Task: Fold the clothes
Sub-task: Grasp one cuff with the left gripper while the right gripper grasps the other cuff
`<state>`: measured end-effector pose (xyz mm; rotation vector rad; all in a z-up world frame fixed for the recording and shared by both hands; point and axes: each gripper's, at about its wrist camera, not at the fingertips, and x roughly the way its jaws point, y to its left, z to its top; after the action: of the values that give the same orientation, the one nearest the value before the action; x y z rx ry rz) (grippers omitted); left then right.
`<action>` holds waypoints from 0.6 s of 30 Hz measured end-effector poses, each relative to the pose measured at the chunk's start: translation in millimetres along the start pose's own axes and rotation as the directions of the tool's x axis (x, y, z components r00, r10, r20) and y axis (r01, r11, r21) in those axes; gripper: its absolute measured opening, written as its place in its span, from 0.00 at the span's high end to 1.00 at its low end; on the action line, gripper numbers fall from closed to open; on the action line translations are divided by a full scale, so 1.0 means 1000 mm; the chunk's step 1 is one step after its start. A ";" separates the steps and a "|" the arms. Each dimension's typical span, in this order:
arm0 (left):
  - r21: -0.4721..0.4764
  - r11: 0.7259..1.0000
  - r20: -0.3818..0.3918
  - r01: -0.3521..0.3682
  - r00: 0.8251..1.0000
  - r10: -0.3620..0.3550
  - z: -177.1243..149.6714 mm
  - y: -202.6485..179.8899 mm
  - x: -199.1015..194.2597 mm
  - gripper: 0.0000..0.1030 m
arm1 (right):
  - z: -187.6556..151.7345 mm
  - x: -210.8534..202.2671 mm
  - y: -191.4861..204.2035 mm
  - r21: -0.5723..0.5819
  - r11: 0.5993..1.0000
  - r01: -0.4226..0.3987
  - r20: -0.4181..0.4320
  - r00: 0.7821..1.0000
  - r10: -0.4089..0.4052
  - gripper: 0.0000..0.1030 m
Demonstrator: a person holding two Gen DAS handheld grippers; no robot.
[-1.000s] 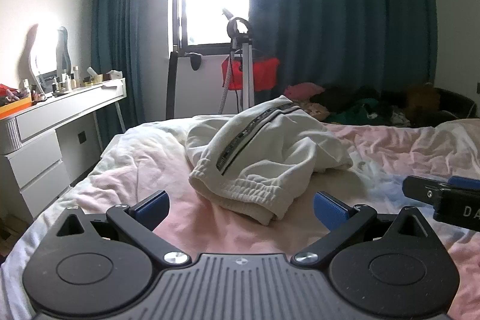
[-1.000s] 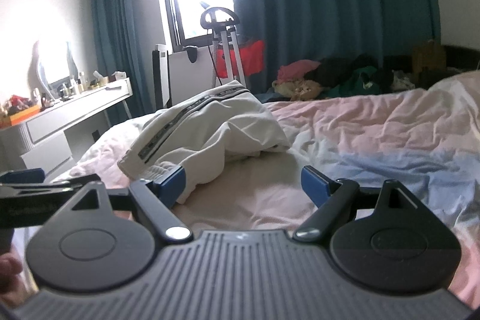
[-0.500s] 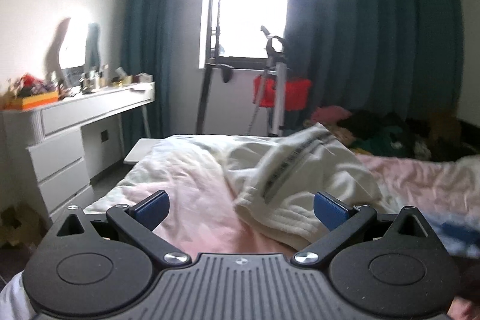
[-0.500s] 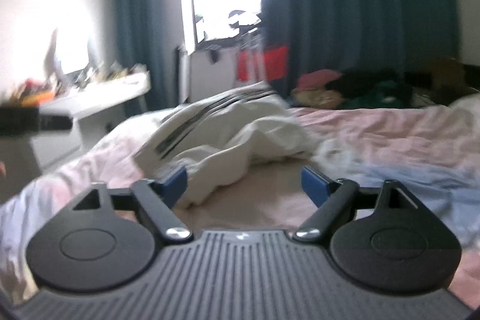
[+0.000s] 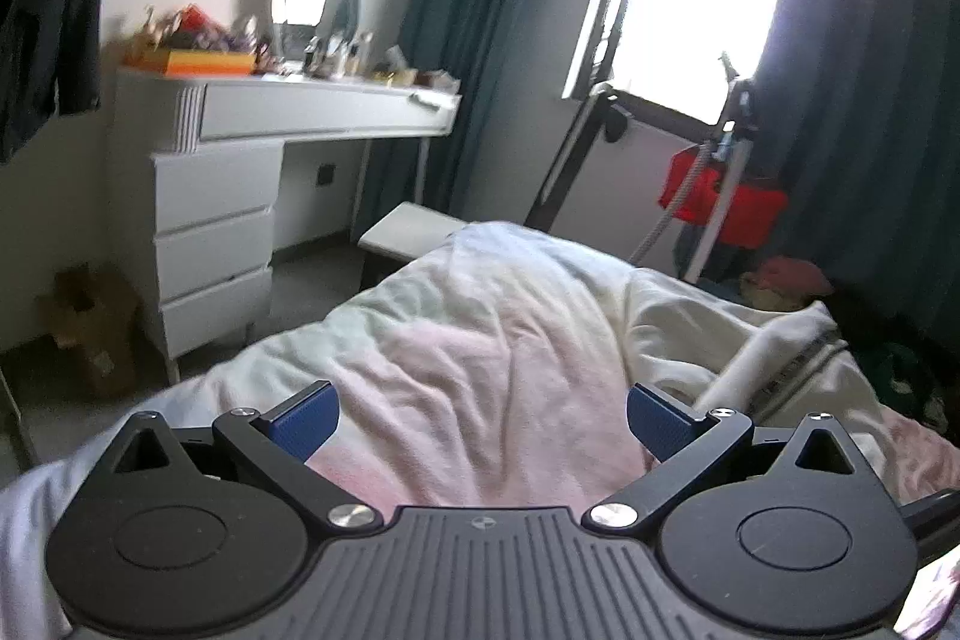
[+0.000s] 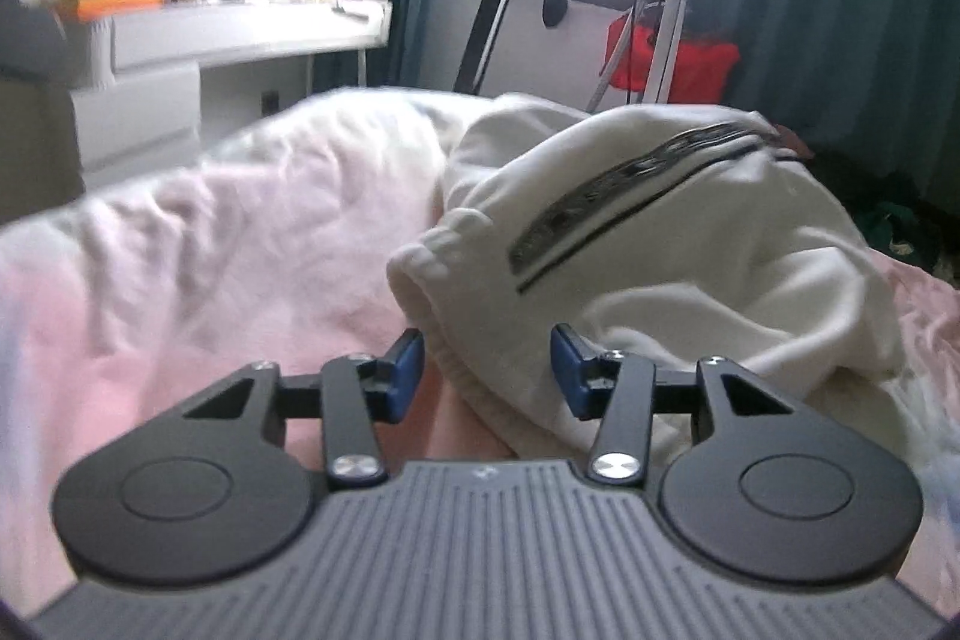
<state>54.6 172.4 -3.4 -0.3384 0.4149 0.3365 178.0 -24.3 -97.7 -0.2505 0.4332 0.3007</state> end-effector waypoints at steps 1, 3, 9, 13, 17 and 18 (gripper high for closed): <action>-0.009 1.000 -0.009 -0.003 1.000 0.003 0.000 0.001 0.005 0.00 | 0.002 0.003 0.004 -0.016 1.000 0.023 0.012 1.000 -0.023 0.53; -0.023 1.000 -0.014 -0.014 1.000 0.013 -0.003 0.003 0.012 0.00 | 0.005 0.009 0.011 -0.047 0.997 0.069 0.036 0.997 -0.067 0.53; -0.053 0.997 -0.050 -0.052 0.998 0.050 -0.010 0.006 0.028 0.00 | 0.024 -0.003 -0.015 0.096 0.980 0.172 0.094 0.979 -0.181 0.82; -0.033 0.999 -0.049 -0.016 0.999 0.014 -0.016 -0.003 0.026 0.00 | 0.037 -0.036 -0.048 0.166 0.968 0.190 0.149 0.965 -0.215 0.91; -0.039 0.997 -0.080 0.072 0.994 -0.075 -0.023 -0.013 0.021 0.00 | 0.044 -0.093 -0.094 0.230 0.946 0.227 0.216 0.936 -0.277 0.91; -0.045 0.994 -0.089 0.098 0.991 -0.102 -0.025 -0.016 0.019 0.00 | 0.043 -0.110 -0.108 0.250 0.939 0.237 0.224 0.929 -0.294 0.92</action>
<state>68.6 153.8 -29.1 -0.4139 0.4792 0.2325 135.5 -136.8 7.3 -0.0497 0.1667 0.0138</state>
